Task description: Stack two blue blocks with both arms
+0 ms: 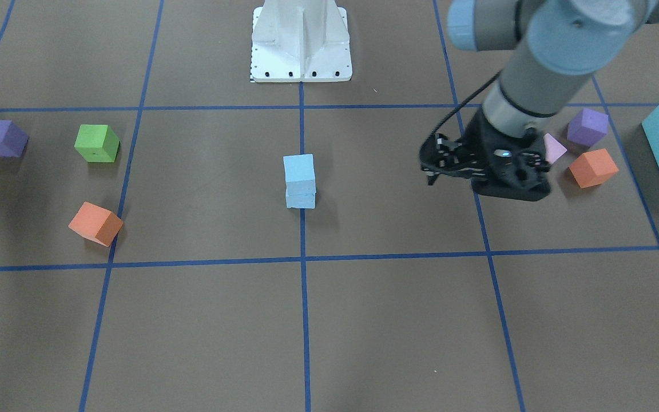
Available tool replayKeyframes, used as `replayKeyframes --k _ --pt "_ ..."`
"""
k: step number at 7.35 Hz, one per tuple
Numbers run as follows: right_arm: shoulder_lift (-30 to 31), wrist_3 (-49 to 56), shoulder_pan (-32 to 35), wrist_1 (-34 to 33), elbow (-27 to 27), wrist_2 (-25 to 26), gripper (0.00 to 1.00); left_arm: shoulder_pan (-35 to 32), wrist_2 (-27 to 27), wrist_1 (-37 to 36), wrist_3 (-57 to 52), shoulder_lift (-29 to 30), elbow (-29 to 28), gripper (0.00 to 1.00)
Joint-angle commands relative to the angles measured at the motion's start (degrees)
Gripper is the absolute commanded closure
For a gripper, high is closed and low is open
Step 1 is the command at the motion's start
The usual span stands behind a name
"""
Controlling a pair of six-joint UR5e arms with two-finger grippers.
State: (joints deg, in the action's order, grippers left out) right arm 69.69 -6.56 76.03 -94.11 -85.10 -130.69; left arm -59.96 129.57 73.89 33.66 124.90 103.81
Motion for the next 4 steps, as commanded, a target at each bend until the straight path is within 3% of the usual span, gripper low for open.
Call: replayKeyframes --k 1,4 --pt "1.3 0.0 0.0 0.1 -0.6 -0.6 0.0 -12.3 3.0 -0.4 -19.6 -13.6 4.0 0.02" --pt "3.3 -0.3 0.1 0.1 -3.0 -1.3 0.0 -24.5 4.1 3.8 -34.9 -30.3 6.0 0.02"
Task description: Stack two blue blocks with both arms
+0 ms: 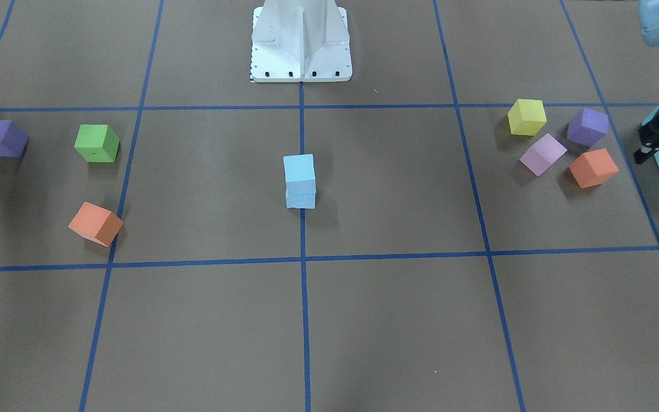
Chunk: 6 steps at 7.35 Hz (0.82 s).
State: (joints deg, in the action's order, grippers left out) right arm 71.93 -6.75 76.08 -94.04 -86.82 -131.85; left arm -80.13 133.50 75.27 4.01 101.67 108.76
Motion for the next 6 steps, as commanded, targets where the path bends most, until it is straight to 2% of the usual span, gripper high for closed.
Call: replayKeyframes --k 1,3,5,6 --pt "2.1 0.0 0.0 0.0 -2.0 -0.6 0.0 -6.2 0.2 8.9 -6.1 -13.8 1.0 0.02" --pt "6.1 -0.2 0.1 0.0 -6.4 -0.9 0.0 -7.6 0.4 18.5 -5.5 -23.7 0.8 0.02" --pt "9.8 -0.2 0.3 0.0 -10.8 -0.8 0.0 -9.1 0.9 21.2 -6.2 -28.8 0.7 0.02" --pt "11.7 -0.3 0.7 -0.2 -13.5 -0.9 0.0 -9.6 0.9 26.1 -5.9 -32.7 0.6 0.02"
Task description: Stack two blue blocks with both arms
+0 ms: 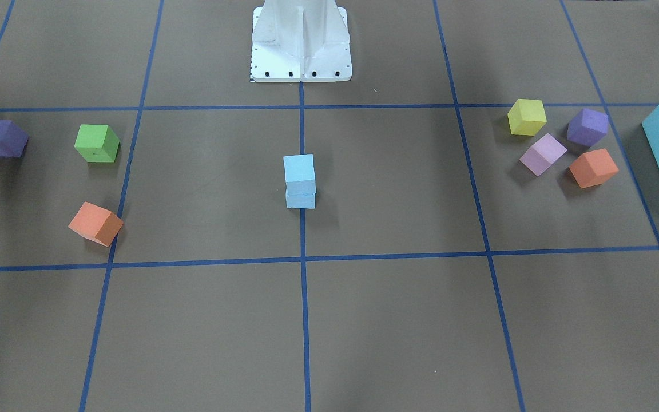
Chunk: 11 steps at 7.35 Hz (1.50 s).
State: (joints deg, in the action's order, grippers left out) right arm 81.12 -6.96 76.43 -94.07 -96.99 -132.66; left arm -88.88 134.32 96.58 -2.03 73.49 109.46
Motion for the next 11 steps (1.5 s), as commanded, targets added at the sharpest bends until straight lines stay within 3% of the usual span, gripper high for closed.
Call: replayKeyframes --k 1,3,11 --pt "5.4 -0.1 1.2 -0.1 -6.2 -0.1 0.0 -1.4 0.2 6.3 0.3 -6.4 -0.1 0.02" --pt "9.1 -0.1 2.7 0.0 -7.3 -0.8 0.0 -3.4 0.1 6.3 0.4 -7.5 -0.3 0.02" --pt "8.2 -1.3 3.2 0.1 -5.5 -0.2 0.0 -4.3 0.0 6.3 -0.1 -7.5 -0.6 0.02"
